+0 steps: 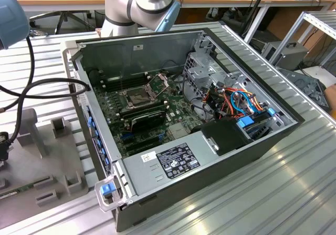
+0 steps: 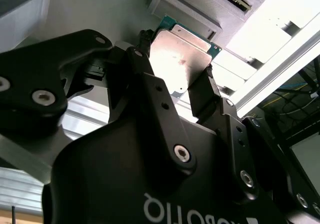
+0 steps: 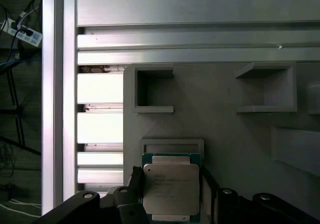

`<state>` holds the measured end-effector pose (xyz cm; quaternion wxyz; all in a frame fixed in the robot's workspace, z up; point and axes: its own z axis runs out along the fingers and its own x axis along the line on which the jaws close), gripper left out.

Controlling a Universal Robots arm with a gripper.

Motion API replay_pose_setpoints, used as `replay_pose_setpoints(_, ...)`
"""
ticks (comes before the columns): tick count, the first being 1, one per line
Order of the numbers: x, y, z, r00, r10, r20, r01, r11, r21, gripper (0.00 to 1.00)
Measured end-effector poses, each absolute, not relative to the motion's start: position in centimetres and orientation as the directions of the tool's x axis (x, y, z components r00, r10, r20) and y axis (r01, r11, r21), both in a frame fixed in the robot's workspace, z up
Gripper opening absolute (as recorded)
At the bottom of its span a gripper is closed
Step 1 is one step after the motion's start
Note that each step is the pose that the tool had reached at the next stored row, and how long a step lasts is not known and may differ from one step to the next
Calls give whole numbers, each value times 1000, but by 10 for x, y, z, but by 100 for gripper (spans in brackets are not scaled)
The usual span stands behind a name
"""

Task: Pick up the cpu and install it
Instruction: 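Pick up the cpu and move it towards the insertion slot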

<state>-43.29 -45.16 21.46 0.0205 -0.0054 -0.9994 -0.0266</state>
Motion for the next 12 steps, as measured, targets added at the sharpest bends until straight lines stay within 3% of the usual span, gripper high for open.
replay_pose_setpoints(12, -433, -452, 218, -999, 10, 41, 12, 999, 53, 55)
